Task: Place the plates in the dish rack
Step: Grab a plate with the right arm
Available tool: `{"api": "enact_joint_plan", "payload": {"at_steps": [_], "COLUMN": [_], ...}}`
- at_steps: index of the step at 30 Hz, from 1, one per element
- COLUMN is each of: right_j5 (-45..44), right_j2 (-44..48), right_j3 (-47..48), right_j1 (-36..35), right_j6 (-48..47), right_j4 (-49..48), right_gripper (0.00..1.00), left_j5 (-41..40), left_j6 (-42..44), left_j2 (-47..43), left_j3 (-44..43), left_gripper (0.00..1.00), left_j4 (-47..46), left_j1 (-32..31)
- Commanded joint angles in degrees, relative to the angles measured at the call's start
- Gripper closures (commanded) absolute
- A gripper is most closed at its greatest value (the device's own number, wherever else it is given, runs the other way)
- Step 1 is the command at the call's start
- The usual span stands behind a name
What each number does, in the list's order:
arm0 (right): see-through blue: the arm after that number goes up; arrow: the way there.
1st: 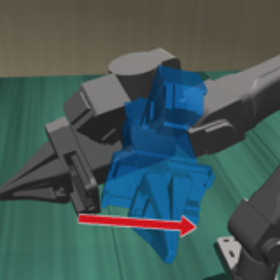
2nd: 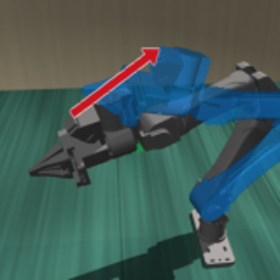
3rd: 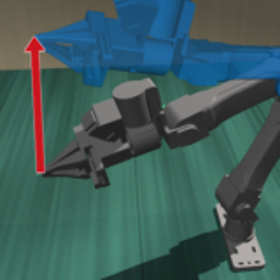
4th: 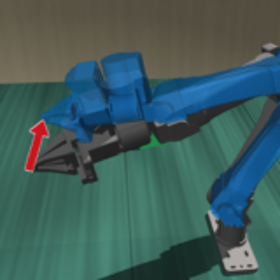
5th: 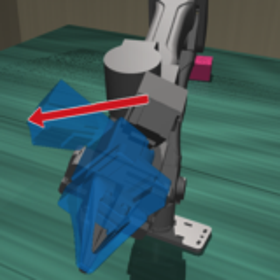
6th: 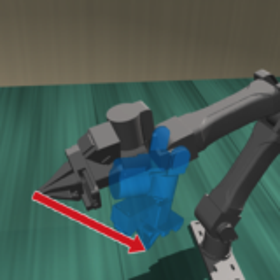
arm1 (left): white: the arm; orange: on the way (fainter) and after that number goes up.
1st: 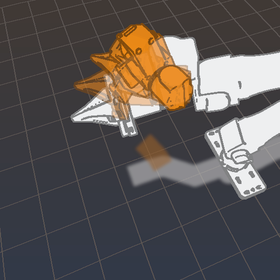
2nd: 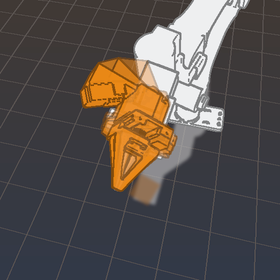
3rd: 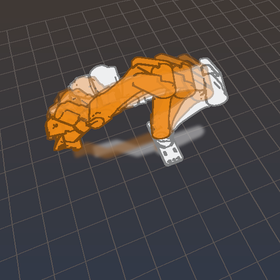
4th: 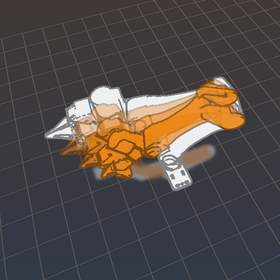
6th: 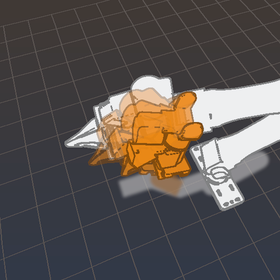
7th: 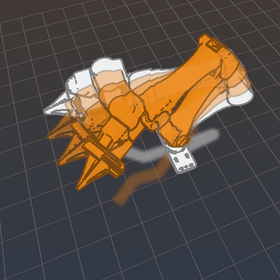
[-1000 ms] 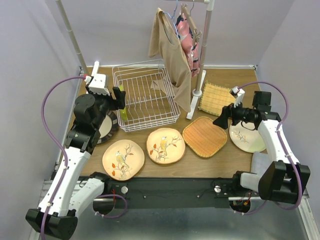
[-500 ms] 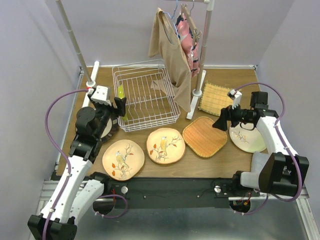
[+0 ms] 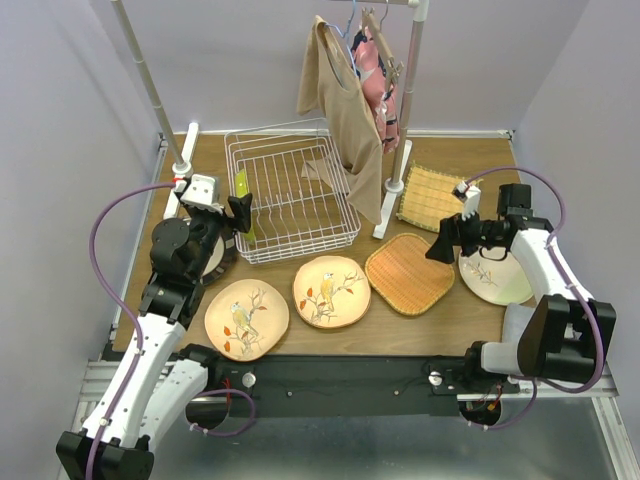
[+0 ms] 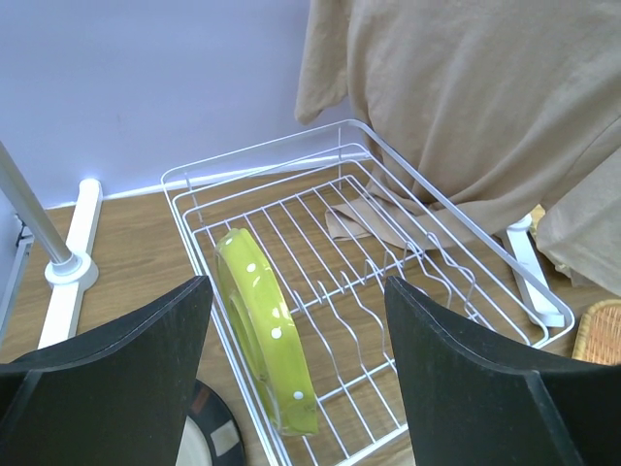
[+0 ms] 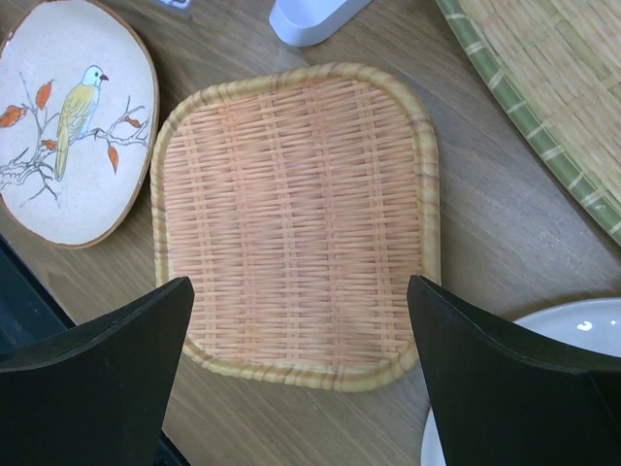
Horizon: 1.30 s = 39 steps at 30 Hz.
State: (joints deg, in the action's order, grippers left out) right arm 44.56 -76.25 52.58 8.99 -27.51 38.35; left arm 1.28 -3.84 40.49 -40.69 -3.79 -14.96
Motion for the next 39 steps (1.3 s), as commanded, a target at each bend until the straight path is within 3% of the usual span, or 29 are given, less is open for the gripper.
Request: {"api": "enact_joint_plan", "payload": {"at_steps": [1, 39], "right_j5": [-2.0, -8.5], "right_j2": [-1.3, -9.4], "right_j3": [0.7, 1.2], "right_j1": [-0.6, -2.7], "right_j6": [-0.6, 0.3], "right_j4": [1.1, 1.0], "right_gripper": [0.0, 0.0], "left_j5": [2.1, 2.8], "left_j6": [0.8, 0.8], "left_j2": [-0.3, 1.0], "left_j3": [0.6, 0.6], "left_gripper": [0.2, 0.2], "left_j4": [-2.1, -2.4], "left_j1": [0.3, 0.3]}}
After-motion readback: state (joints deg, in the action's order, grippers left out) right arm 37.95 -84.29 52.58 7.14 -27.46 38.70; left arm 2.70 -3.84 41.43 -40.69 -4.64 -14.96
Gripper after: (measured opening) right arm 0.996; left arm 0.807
